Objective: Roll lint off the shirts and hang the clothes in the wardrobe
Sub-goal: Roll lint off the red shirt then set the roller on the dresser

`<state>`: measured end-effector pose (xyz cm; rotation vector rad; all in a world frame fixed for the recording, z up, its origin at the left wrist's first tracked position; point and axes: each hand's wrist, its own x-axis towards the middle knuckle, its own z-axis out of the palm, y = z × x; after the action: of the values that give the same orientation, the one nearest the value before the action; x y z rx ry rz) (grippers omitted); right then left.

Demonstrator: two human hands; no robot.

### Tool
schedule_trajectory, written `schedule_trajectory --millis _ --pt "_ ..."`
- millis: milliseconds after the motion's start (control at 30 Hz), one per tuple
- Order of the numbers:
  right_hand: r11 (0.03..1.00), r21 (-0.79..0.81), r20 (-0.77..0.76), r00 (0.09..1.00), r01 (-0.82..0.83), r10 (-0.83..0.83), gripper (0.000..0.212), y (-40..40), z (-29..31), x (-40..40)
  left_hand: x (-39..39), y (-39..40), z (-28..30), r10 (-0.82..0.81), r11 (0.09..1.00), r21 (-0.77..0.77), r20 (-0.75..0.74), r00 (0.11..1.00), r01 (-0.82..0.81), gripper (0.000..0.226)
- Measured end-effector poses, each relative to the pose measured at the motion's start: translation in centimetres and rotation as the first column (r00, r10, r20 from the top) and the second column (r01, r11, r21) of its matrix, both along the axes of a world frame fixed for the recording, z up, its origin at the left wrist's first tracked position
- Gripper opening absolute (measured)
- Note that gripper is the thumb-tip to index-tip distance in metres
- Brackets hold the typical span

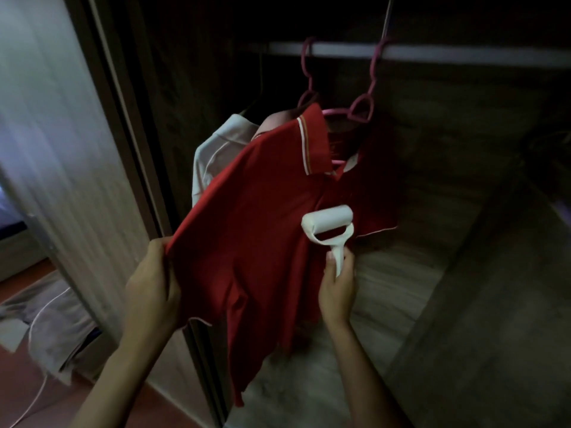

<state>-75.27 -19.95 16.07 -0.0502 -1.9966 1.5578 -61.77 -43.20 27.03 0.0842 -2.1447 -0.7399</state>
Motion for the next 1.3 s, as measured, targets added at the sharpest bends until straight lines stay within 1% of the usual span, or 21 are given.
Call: schedule_trajectory --millis 67,133,200,267,333,367,400,467,533,600,667,733,767,833,900,933,1000,1033,1100,1200,1300 --pt "1.000 0.014 -0.010 1.000 -0.026 0.026 0.015 -0.2 0.3 0.2 0.1 0.1 0.1 -0.002 1.000 0.003 -0.002 1.000 0.002 0.017" --pt "0.996 0.044 0.040 0.997 -0.074 0.072 0.019 -0.2 -1.3 0.3 0.3 0.2 0.1 -0.014 1.000 0.013 -0.005 1.000 0.014 0.018" --pt "0.990 0.085 0.130 0.987 -0.110 0.099 0.024 0.0 -4.0 0.1 0.4 0.1 0.0 -0.022 1.000 0.013 0.000 1.000 0.022 0.019" --pt "0.985 0.109 0.241 0.965 -0.135 0.105 0.023 0.4 -5.9 0.1 0.5 0.0 0.0 -0.020 1.000 0.004 0.013 1.000 0.020 0.024" --pt "0.989 0.069 0.342 0.935 -0.127 0.096 0.015 0.8 -5.9 0.2 0.5 -0.1 0.0 -0.016 1.000 -0.020 0.030 0.999 0.016 0.031" --pt "0.996 0.037 0.362 0.930 -0.079 0.061 0.011 1.0 -5.2 0.0 0.5 0.0 0.1 -0.014 0.999 -0.028 0.040 0.999 0.016 0.035" --pt "1.000 0.006 0.353 0.935 -0.006 0.003 0.012 1.1 -4.3 -0.2 0.5 0.0 0.2 -0.013 0.999 -0.033 0.052 0.999 0.015 0.041" --pt "0.990 -0.059 0.283 0.953 0.131 -0.109 0.016 1.3 -1.7 -0.9 0.3 0.0 0.2 -0.021 0.997 -0.068 0.063 0.998 0.025 0.052" --pt "0.967 -0.162 0.184 0.969 0.196 -0.165 0.021 1.5 1.5 -1.9 0.2 -0.2 0.0 -0.051 0.986 -0.152 0.087 0.995 0.064 0.068" --pt "0.941 -0.261 0.095 0.976 0.215 -0.197 0.026 1.8 5.0 -3.1 -0.1 -0.7 -0.3 -0.079 0.955 -0.276 0.128 0.989 0.112 0.098" --pt "0.931 -0.302 0.022 0.978 0.205 -0.208 0.029 2.2 7.8 -4.4 -0.4 -1.1 -0.7 -0.011 0.908 -0.408 0.199 0.980 0.094 0.124" --pt "0.938 -0.299 0.003 0.983 0.177 -0.185 0.029 2.4 9.2 -5.2 -0.7 -1.3 -0.7 0.062 0.845 -0.527 0.269 0.961 0.093 0.138" --pt "0.949 -0.267 0.015 0.986 0.166 -0.168 0.029 2.4 9.3 -5.5 -0.8 -1.3 -0.6 0.087 0.804 -0.585 0.293 0.952 0.106 0.142" --pt "0.981 -0.149 0.092 0.989 0.125 -0.112 0.030 2.2 8.1 -5.6 -1.2 -1.5 -0.3 0.102 0.711 -0.686 0.317 0.943 0.154 0.140" --pt "0.998 -0.031 0.215 0.975 0.057 -0.049 0.030 2.2 5.7 -5.2 -1.6 -1.6 -0.1 0.086 0.626 -0.758 0.300 0.950 0.183 0.125" --pt "1.000 0.009 0.272 0.962 0.029 -0.031 0.029 2.2 4.3 -4.9 -1.7 -1.7 0.0 0.079 0.591 -0.784 0.291 0.953 0.190 0.121" --pt "0.999 0.037 0.331 0.943 0.017 -0.029 0.027 2.3 2.3 -4.1 -1.8 -1.8 0.0 0.079 0.543 -0.816 0.285 0.955 0.198 0.125" --pt "0.999 0.022 0.324 0.945 0.038 -0.043 0.026 2.3 2.1 -3.7 -1.8 -1.8 0.1 0.084 0.529 -0.825 0.286 0.955 0.200 0.131" --pt "0.994 -0.029 0.244 0.965 0.106 -0.096 0.026 2.2 2.8 -3.8 -1.7 -1.6 0.2 0.094 0.512 -0.836 0.286 0.954 0.200 0.139" --pt "0.979 -0.114 0.090 0.983 0.171 -0.162 0.029 2.3 5.9 -5.1 -1.4 -1.5 0.4 0.080 0.480 -0.852 0.279 0.957 0.208 0.141" --pt "0.971 -0.144 0.007 0.981 0.193 -0.194 0.029 2.7 8.1 -6.2 -1.2 -1.4 0.7 0.085 0.457 -0.856 0.311 0.947 0.240 0.141"
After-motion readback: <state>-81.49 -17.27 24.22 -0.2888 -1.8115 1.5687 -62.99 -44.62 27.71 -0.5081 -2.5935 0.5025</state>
